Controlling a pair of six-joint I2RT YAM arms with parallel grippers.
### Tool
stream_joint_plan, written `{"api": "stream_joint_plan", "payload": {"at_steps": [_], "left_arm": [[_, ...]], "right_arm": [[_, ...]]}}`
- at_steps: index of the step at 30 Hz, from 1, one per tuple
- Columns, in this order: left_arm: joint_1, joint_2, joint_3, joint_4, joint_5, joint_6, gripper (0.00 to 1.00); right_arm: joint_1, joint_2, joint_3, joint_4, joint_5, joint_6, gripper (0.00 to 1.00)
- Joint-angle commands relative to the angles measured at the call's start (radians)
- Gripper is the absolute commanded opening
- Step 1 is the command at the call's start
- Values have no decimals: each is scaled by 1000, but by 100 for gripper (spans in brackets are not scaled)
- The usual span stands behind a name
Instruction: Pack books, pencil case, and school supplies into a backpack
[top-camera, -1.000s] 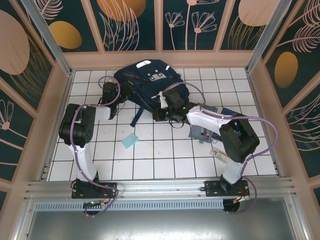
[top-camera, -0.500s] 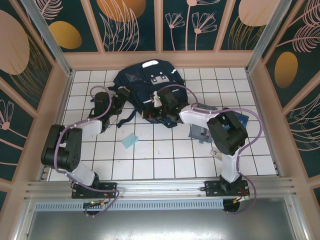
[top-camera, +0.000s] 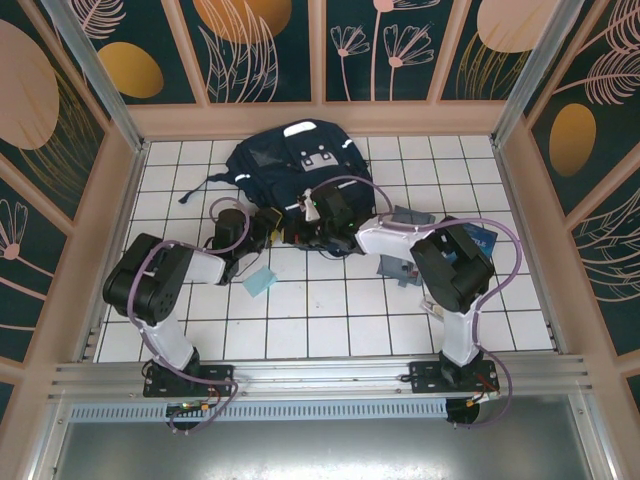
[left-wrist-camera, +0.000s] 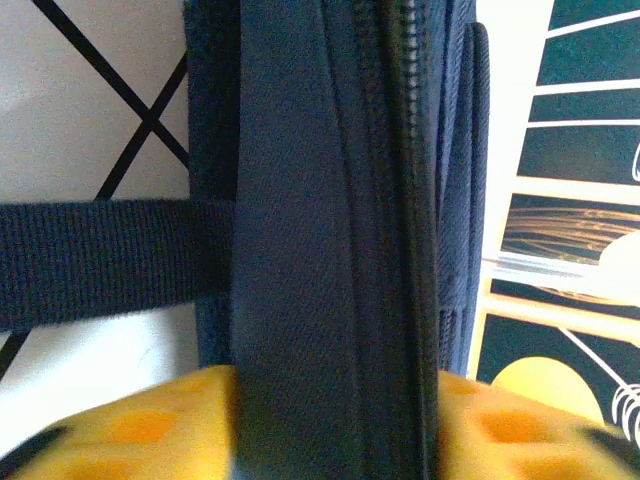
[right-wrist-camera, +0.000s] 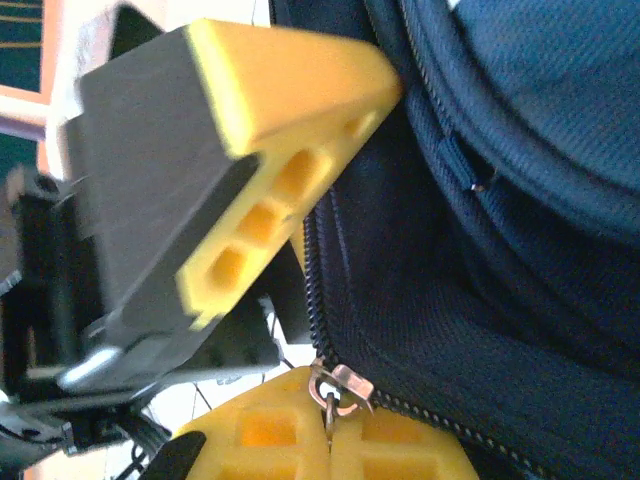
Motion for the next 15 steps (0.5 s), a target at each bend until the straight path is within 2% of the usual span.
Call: {"api": "stream_joint_plan", "payload": {"at_steps": [1, 2, 3, 8, 11, 15], "left_arm": [[-4, 15, -8, 107, -46, -10, 20], [-5, 8, -10, 91, -56, 10, 7], [-5, 3, -10, 71, -58, 29, 0], [-3, -47, -10, -31, -98, 133, 0], [-2, -96, 17, -115, -120, 204, 0], [0, -126, 40, -201, -101, 258, 0]], "right_arm": [[33, -104, -39, 28, 26, 7, 0], [30, -115, -61, 18, 37, 17, 0], [26, -127, -86, 12, 42, 28, 0], [7, -183, -163, -99, 35, 7, 0], [-13, -225, -169, -253, 128, -71, 0], [-114, -261, -169, -393, 220, -168, 0]]}}
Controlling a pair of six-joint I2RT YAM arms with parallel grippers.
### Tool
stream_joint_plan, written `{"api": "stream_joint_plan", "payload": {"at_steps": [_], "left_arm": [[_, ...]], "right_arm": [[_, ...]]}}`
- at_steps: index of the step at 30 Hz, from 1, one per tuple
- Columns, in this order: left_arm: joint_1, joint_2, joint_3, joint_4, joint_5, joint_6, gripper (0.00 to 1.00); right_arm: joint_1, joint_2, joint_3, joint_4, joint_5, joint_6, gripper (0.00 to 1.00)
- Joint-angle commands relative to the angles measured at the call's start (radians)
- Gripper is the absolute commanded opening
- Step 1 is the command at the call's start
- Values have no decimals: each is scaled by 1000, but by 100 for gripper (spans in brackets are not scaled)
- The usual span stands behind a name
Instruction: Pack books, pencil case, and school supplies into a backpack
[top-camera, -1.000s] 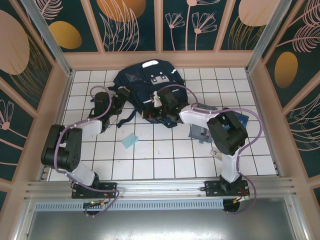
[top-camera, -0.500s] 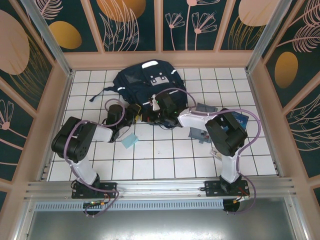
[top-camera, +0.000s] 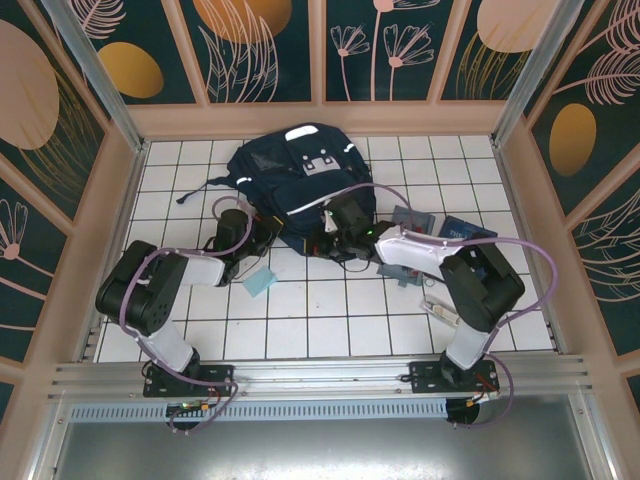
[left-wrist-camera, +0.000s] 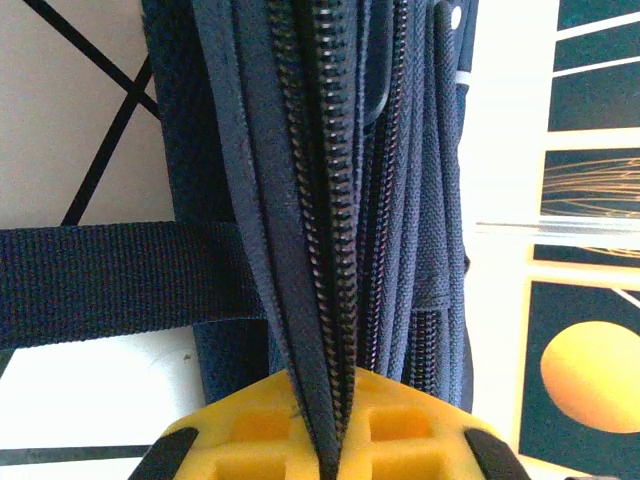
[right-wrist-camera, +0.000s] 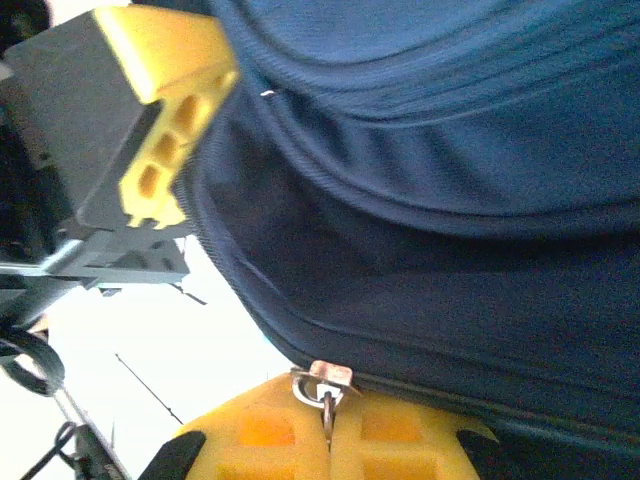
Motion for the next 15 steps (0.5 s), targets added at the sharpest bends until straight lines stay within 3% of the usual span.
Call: {"api": "stream_joint_plan", "payload": {"at_steps": [1, 7, 11, 15], "left_arm": [[25, -47, 40, -84, -77, 108, 0], [52, -90, 32, -157, -55, 162, 0], [83, -102, 27, -172, -56, 178, 0], [104, -76, 61, -172, -60, 195, 0]], "right_arm": [[-104, -67, -15, -205, 95, -110, 0], [-267, -90, 28, -284, 231, -262, 0], [-346, -52, 52, -323, 412, -311, 0], [-347, -82, 20, -297, 361, -304, 0]]}}
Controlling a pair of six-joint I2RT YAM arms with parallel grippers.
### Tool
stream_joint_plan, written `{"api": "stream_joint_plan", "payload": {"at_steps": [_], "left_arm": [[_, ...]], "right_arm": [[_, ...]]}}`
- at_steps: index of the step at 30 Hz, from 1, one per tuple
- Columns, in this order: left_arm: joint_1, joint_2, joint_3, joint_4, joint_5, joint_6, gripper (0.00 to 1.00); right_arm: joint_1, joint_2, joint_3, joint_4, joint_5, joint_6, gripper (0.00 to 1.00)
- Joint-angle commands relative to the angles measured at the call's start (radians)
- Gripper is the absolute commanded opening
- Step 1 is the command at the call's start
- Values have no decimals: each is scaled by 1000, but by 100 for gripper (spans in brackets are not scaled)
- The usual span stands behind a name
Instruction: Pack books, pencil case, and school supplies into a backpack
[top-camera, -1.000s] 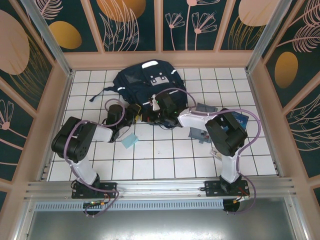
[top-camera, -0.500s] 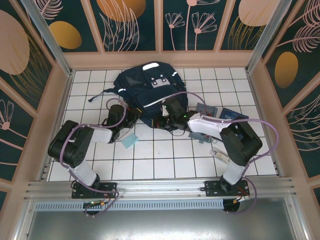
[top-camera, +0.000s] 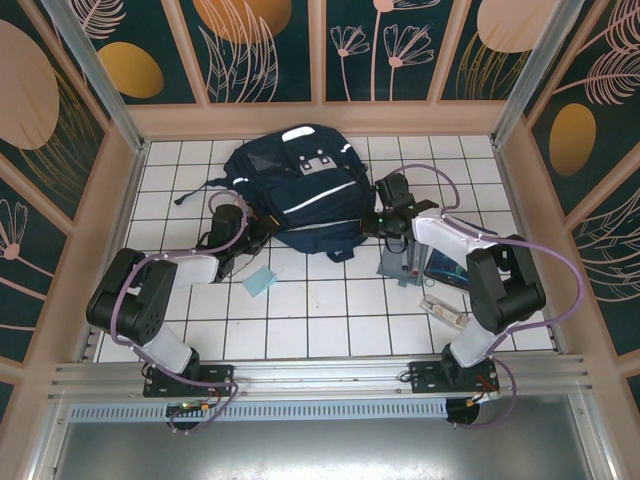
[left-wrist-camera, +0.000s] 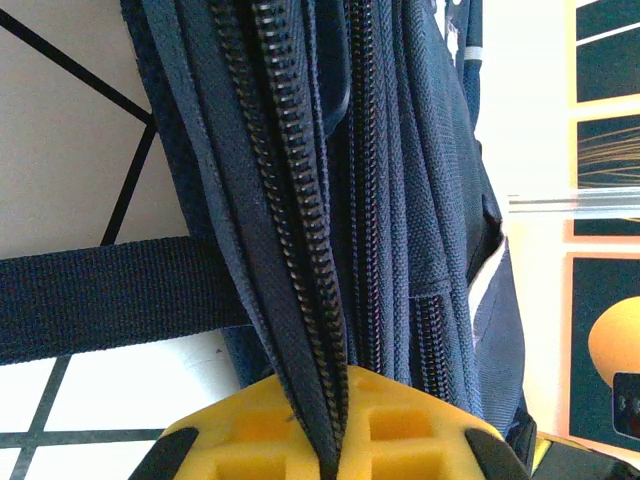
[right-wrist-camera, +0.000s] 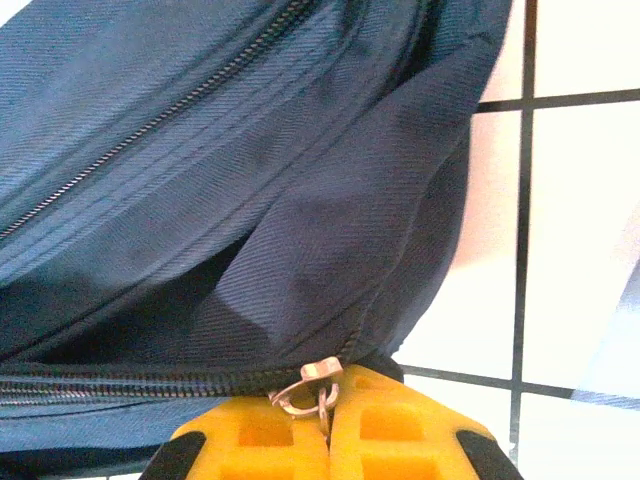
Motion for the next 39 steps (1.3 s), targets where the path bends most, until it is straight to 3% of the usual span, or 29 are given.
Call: {"api": "stream_joint_plan", "payload": {"at_steps": [1, 5, 10, 12, 13, 14, 17, 19, 24, 30, 34, 39], "left_arm": [[68, 5, 51, -17, -93, 70, 0], [86, 114, 183, -30, -96, 108, 0], [97, 258, 390, -43, -50, 111, 2], [100, 288, 441, -56, -33, 102, 24], [102, 294, 463, -77, -32, 100, 46], [106, 294, 479, -107, -37, 108, 58], [123, 246, 492, -217, -83, 163, 77], [139, 192, 476, -295, -127, 198, 98], [157, -20, 366, -413, -163, 224, 99], [154, -239, 98, -314, -114, 29, 98], [140, -249, 13, -217, -75, -72, 98], [76, -119, 71, -118, -33, -115, 98]], "right_arm": [[-46, -31, -11, -51, 140, -16, 0], [14, -112, -70, -16, -37, 34, 0], [147, -150, -157, 220, -295, 194, 0], [201, -118, -147, 295, -324, 233, 0], [226, -95, -134, 337, -335, 246, 0], [242, -70, -117, 374, -340, 258, 0], [260, 13, -55, 465, -342, 278, 0], [258, 71, -2, 508, -338, 272, 0], [240, 245, 207, 507, -395, 259, 0], [239, 323, 320, 539, -453, 289, 0], [246, 314, 324, 540, -493, 303, 0], [266, 259, 288, 520, -501, 302, 0]]}}
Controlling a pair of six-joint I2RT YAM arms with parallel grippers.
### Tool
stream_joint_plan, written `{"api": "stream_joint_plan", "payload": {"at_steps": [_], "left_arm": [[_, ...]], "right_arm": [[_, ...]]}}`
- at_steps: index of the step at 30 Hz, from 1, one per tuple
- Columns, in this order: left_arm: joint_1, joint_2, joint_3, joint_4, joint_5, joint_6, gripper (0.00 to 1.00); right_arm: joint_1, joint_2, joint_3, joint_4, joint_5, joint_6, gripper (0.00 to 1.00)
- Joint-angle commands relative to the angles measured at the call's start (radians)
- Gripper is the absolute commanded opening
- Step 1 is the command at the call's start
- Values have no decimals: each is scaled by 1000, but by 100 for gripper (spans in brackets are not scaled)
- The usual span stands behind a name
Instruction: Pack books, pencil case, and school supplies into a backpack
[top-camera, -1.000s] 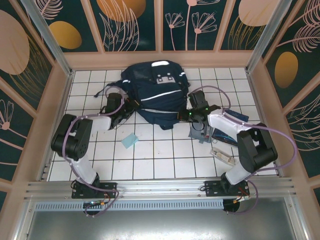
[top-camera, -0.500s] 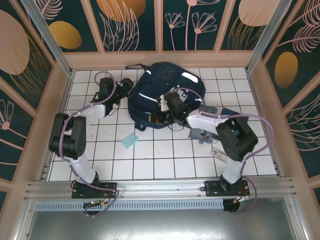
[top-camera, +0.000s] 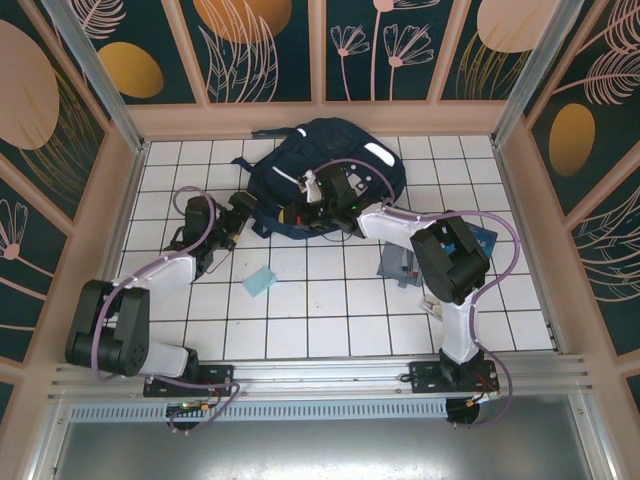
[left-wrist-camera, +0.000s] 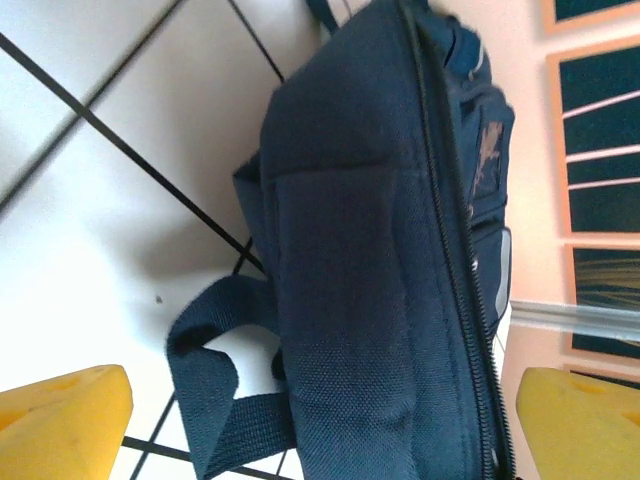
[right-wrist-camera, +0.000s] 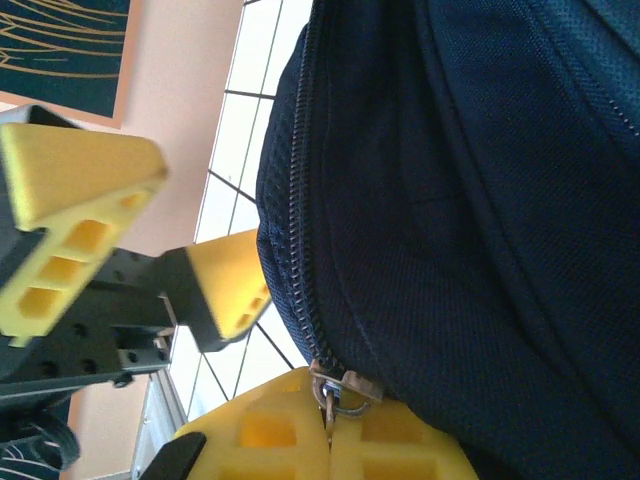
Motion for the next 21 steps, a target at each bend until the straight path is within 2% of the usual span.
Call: {"api": "stream_joint_plan", "payload": {"at_steps": [1, 5, 7, 8, 11, 12, 14, 21], "left_arm": [[-49, 81, 57, 143, 38, -73, 98], [-94, 193, 106, 260, 41, -130, 96], [-106, 246, 120, 303, 47, -149, 89], [-107, 262, 119, 337, 57, -165, 81], [-106, 327, 98, 406, 55, -181, 43], [-106, 331, 96, 408, 50, -172, 35], [-106, 328, 90, 398, 37, -152, 1], [-105, 241, 97, 302, -31, -80, 0]], "right_arm": [[18, -82, 4, 71, -37, 0, 0], [24, -121, -47, 74, -21, 14, 0], [28, -134, -66, 73, -15, 18, 0], [28, -140, -75, 69, -14, 20, 0], [28, -160, -97, 38, -6, 13, 0], [27, -169, -103, 22, -2, 6, 0], [28, -184, -116, -30, 11, -14, 0], [4, -231, -196, -319, 119, -126, 0]]}}
